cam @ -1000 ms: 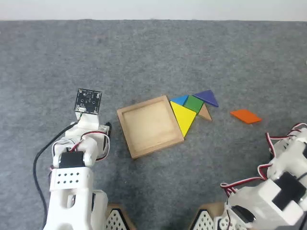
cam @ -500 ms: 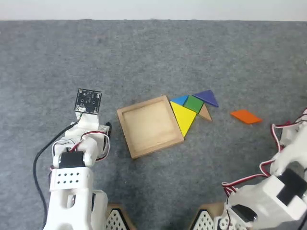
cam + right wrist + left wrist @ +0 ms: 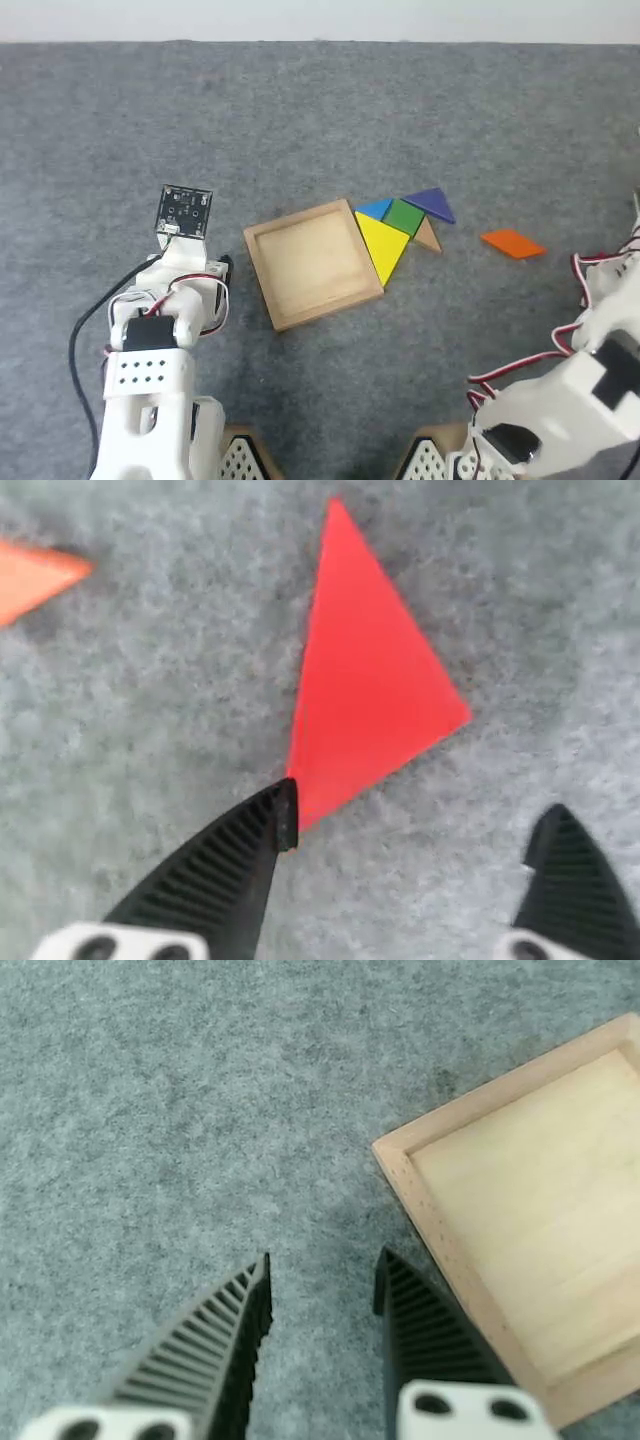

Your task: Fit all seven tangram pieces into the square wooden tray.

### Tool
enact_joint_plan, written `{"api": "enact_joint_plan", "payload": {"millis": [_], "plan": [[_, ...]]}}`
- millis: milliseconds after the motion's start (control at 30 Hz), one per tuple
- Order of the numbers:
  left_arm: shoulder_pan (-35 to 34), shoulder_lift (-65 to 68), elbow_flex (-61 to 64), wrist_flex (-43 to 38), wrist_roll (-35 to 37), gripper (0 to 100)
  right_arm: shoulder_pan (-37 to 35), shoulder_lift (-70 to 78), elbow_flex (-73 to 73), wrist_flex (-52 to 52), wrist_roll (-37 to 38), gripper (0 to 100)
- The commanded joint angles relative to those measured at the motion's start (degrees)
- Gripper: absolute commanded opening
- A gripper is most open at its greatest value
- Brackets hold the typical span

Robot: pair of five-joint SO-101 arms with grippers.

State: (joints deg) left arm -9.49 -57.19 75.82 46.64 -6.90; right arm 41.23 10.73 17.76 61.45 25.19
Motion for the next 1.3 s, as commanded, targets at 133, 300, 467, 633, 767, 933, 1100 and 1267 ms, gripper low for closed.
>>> {"api": "enact_joint_plan", "payload": {"millis": [133, 300, 467, 633, 767, 933, 1100, 1267], "plan": [[0.26, 0.26, -0.40, -1.23, -0.44, 17, -3.74, 2.51, -2.81, -6.64, -8.62, 38.4], [0.35, 0.26, -0.40, -1.32, -0.44, 17, -5.76, 4.18, -5.01, -7.16, -8.97, 38.4], [0.26, 0.18, -0.40, -1.23, -0.44, 17, -5.58, 8.04, -8.44, -7.08, -9.14, 38.3], [0.26, 0.18, -0.40, -1.23, -0.44, 17, -4.97, 13.49, -12.22, -6.81, -8.62, 38.3], [0.26, 0.35, -0.40, -1.32, -0.44, 17, -4.97, 16.22, -12.84, -6.73, -8.62, 38.3], [0.26, 0.44, -0.40, -1.41, -0.44, 17, -3.91, 15.87, -13.10, -3.65, -8.97, 38.3], [0.26, 0.44, -0.40, -1.41, -0.44, 17, -1.80, 14.02, -12.40, -2.42, -9.49, 38.3], [0.26, 0.44, -0.40, -1.41, -0.44, 17, -1.89, 14.29, -12.13, -2.33, -7.91, 38.3]]}}
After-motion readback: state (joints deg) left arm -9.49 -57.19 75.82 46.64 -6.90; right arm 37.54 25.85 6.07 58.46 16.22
